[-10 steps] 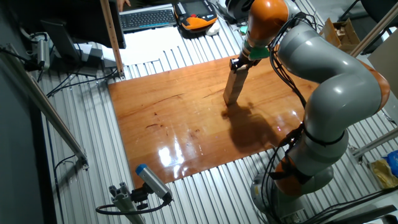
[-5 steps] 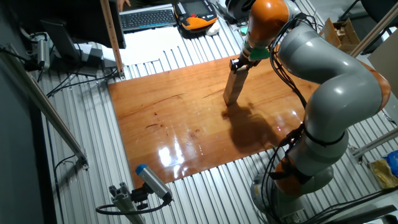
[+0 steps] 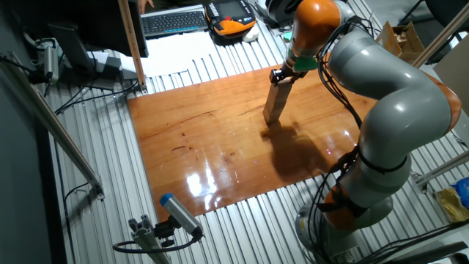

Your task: Stack the blocks in a vertical line of five

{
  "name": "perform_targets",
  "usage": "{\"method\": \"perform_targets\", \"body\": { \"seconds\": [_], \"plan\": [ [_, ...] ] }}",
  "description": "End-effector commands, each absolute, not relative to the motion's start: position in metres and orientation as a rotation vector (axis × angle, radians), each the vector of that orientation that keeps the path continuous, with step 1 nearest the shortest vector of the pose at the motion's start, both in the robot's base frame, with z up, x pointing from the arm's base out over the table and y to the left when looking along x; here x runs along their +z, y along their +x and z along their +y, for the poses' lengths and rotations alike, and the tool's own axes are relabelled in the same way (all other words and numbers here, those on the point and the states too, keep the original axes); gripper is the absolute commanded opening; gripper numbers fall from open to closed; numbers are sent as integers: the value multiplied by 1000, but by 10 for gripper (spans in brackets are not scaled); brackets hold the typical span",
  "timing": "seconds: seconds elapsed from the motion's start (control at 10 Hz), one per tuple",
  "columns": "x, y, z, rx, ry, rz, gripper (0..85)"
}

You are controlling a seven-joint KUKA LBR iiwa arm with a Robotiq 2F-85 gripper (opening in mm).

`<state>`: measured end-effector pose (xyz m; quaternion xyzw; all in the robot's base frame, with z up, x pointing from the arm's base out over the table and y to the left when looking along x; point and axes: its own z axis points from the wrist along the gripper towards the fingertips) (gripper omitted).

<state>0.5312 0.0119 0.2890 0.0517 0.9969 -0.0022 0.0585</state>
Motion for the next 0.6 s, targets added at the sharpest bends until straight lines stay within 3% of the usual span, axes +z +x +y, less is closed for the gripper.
{"method": "perform_targets", "body": {
  "seconds": [0.0, 0.5],
  "plan": [
    [289, 531, 12, -7, 163, 3017, 850],
    [296, 531, 10, 26, 174, 3005, 850]
  ]
}}
